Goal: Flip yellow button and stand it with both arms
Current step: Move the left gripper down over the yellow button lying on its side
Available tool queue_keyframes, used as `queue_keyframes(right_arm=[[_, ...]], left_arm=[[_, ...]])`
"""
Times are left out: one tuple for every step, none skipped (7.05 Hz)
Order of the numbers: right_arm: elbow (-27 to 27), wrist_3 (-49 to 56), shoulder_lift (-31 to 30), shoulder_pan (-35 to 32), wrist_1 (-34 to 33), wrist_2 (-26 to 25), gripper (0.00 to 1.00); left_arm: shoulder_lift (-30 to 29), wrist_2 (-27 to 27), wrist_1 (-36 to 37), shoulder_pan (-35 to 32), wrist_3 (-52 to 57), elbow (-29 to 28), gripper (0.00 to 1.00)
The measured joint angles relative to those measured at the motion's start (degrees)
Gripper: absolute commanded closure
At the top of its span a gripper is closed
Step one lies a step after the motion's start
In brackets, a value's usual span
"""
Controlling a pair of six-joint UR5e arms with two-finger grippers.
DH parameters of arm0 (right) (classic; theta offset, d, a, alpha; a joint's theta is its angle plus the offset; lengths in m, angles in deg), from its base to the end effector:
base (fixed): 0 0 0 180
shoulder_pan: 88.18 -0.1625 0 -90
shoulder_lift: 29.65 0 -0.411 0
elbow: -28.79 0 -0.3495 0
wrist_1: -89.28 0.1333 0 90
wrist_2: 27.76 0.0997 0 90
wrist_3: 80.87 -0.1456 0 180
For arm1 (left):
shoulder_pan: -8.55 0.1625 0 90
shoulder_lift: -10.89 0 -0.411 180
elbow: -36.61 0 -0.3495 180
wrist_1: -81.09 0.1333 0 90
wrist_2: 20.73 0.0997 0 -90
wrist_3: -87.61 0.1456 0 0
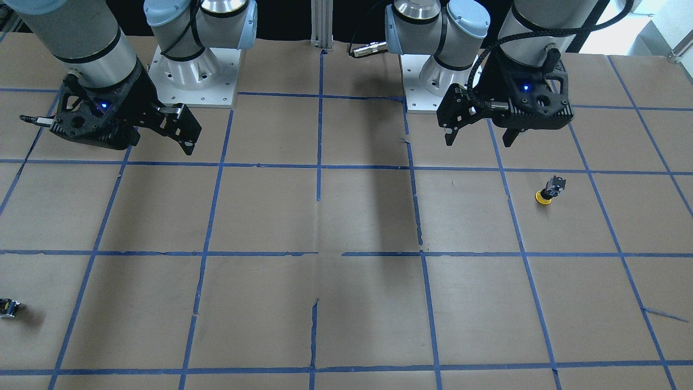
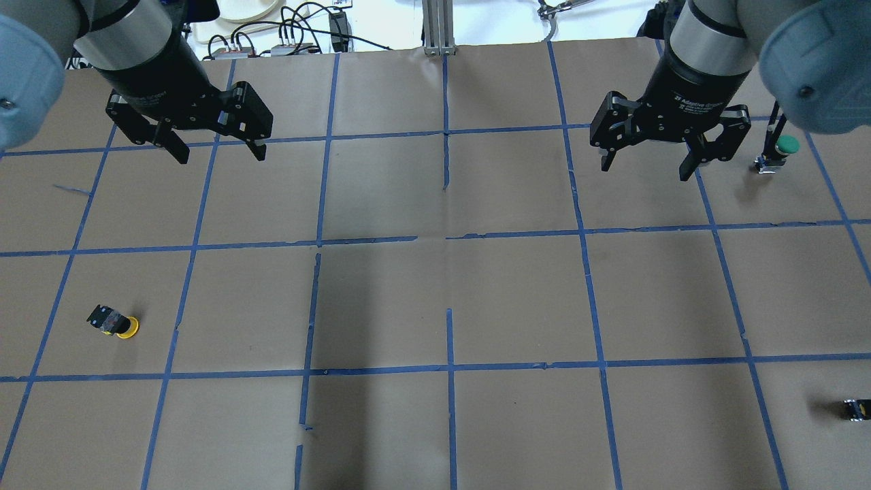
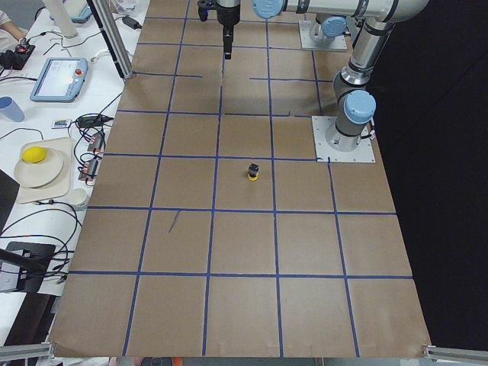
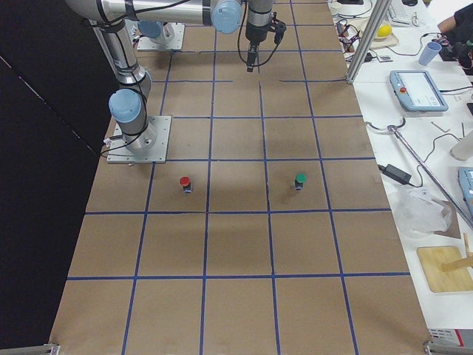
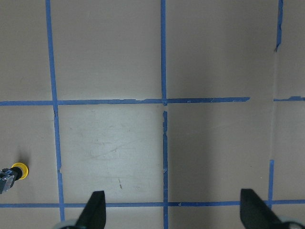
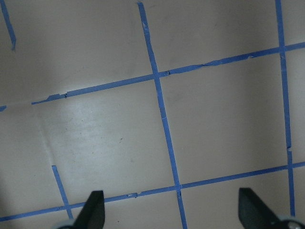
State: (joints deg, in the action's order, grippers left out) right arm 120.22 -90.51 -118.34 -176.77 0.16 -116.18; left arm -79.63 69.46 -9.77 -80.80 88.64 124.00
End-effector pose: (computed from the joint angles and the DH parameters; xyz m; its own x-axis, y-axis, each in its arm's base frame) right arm 0.1262 -0.4521 0.4051 -0.9811 0.1930 -0.0166 0.1915 0.9792 0.0669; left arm -0.1276 -0.4573 0.4428 -1.0000 0.0066 -0.0037 0.0066 0.9997 -0.0214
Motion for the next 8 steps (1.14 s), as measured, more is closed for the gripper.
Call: queue_keyframes(right_arm=[[0.0, 0.0, 0.0, 0.0, -0.1, 0.0, 0.00], [0.0, 0.0, 0.0, 0.0, -0.2, 0.0, 0.00], [0.0, 0.0, 0.1, 0.0, -0.2, 0.0, 0.00], [0.0, 0.0, 0.1, 0.0, -0.3, 0.0, 0.00], [0.0, 0.0, 0.1, 0.0, -0.3, 0.0, 0.00], [0.0, 0.0, 0.1, 0.0, -0.3, 0.0, 0.00], [0.0, 0.0, 0.1, 0.0, -0.2, 0.1, 0.00], [0.1, -0.1, 0.0, 0.0, -0.2, 0.1, 0.00]], left_arm=[[0.0, 0.0, 0.0, 0.0, 0.0, 0.0, 0.00], [0.0, -0.1, -0.1, 0.0, 0.0, 0.1, 0.00], [0.3, -0.1, -0.1, 0.1, 0.7, 0.6, 0.00], [0.9, 0.0, -0.1, 0.6, 3.0, 1.9, 0.00], [1.4, 0.4, -0.2, 2.0, 7.7, 3.4, 0.00], [1.6, 0.5, 0.0, 4.9, 14.0, 5.2, 0.00], [1.9, 0.5, 0.3, 9.2, 21.8, 7.5, 0.01], [2.2, 0.4, 0.6, 14.4, 29.6, 10.0, 0.01]])
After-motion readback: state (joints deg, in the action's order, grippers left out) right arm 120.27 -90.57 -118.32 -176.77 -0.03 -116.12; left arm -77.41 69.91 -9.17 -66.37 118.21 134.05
